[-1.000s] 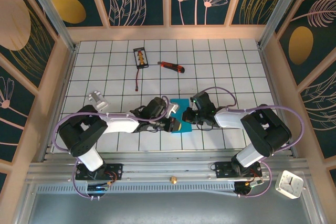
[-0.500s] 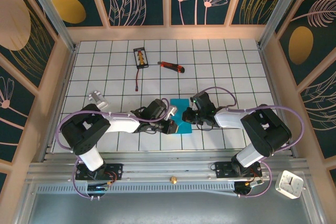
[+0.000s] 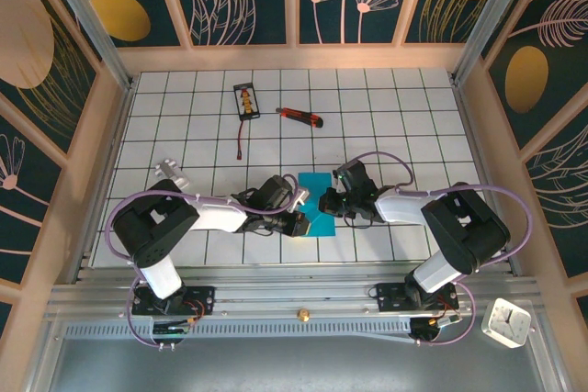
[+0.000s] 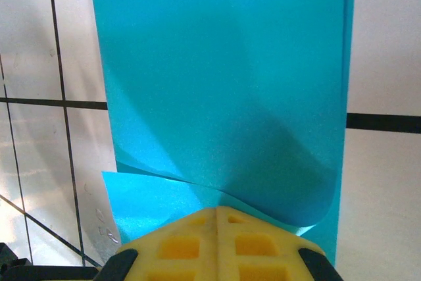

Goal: Fold a paper plane with a square sheet of paper (pick it up from the middle)
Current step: Fold the triangle a second time at the center of the table.

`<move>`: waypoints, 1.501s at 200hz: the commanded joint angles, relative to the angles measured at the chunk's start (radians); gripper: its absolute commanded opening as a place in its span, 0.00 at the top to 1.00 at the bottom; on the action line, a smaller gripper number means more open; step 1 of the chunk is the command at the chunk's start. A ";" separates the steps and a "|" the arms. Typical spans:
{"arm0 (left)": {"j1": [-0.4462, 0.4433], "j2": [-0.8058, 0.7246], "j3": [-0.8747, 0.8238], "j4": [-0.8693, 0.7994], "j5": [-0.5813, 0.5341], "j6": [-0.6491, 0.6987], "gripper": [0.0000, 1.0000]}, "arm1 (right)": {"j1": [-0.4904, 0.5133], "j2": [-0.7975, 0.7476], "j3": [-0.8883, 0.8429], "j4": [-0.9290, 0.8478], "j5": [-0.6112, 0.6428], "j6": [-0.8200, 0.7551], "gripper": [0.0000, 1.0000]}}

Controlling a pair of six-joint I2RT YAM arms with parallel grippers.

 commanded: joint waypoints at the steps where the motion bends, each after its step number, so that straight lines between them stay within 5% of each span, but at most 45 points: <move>1: 0.003 0.024 -0.009 -0.073 -0.030 0.037 1.00 | -0.012 0.009 0.031 -0.059 0.036 -0.026 1.00; 91: 0.003 -0.060 0.046 -0.018 0.002 -0.015 1.00 | -0.016 0.033 0.018 -0.060 0.030 -0.030 1.00; 300: 0.004 0.099 0.133 -0.060 -0.023 0.041 1.00 | -0.015 0.034 0.002 -0.057 0.036 -0.028 1.00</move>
